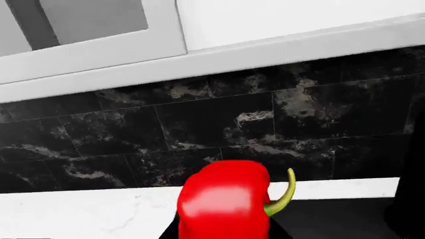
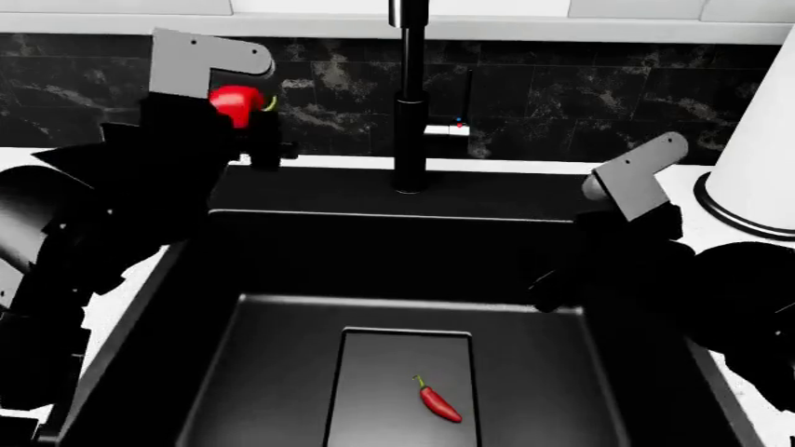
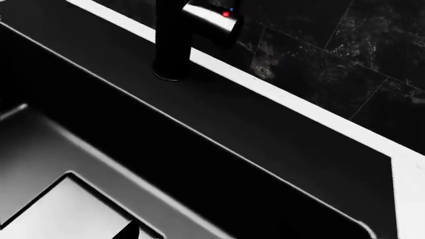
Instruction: Pick up the fruits and vegetables and place them in the sink. Turn on the sink faucet to wash them. Then turn the sink off and put them in the tray.
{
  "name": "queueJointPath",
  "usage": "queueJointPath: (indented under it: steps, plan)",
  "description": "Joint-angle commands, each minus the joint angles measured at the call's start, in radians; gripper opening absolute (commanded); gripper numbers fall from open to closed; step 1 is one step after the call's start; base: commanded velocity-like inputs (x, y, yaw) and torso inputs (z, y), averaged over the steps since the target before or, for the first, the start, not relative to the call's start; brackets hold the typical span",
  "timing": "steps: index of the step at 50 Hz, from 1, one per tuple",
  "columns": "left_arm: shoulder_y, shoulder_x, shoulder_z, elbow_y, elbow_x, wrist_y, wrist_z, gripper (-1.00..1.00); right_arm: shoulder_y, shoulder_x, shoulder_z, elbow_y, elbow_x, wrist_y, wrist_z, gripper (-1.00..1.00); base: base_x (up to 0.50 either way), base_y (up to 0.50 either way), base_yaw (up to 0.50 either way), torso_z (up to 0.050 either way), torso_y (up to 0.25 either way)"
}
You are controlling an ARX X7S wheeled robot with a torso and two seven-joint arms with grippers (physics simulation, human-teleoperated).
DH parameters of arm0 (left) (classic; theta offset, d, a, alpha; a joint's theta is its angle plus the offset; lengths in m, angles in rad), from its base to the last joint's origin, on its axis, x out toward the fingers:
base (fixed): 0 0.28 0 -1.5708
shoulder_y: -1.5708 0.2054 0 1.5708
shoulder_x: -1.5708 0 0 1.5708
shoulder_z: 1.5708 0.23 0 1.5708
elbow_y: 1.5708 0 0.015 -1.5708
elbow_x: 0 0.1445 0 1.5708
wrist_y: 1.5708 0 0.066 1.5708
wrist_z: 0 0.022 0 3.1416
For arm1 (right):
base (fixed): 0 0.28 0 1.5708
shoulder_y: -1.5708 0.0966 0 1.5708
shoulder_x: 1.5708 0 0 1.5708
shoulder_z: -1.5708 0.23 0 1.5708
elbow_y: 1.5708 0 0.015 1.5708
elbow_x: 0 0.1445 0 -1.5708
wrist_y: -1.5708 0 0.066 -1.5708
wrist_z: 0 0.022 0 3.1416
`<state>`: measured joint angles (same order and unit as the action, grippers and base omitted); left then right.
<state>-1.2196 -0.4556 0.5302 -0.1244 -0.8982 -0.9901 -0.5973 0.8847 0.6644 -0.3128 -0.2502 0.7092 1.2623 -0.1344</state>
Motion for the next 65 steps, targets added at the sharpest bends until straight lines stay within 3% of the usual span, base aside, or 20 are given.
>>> queueJointPath:
  steps: [1,13,30,48,65]
  plan:
    - [-0.016,-0.064,0.127,0.139,-0.052,-0.056,0.235,-1.00,0.012,0.022,0.066,-0.019,0.025,0.009,0.016,1.00,0.00,0.00,0.00,0.000,0.000]
    - [-0.022,-0.064,0.272,0.176,-0.057,-0.124,0.379,-1.00,0.035,0.018,0.092,-0.024,0.039,0.016,0.032,1.00,0.00,0.00,0.00,0.000,0.001]
    - [-0.008,0.015,0.429,0.116,0.017,-0.115,0.458,-1.00,0.035,0.008,0.094,-0.019,0.045,0.003,0.038,1.00,0.00,0.00,0.00,0.000,0.000]
    - [0.007,0.028,0.642,0.151,0.085,-0.123,0.593,-1.00,0.030,0.001,0.084,-0.002,0.043,-0.013,0.040,1.00,0.00,0.00,0.00,0.000,0.001]
    - [0.011,0.060,0.719,0.124,0.108,-0.132,0.633,-1.00,0.024,0.001,0.077,0.014,0.040,-0.033,0.038,1.00,0.00,0.00,0.00,0.000,0.001]
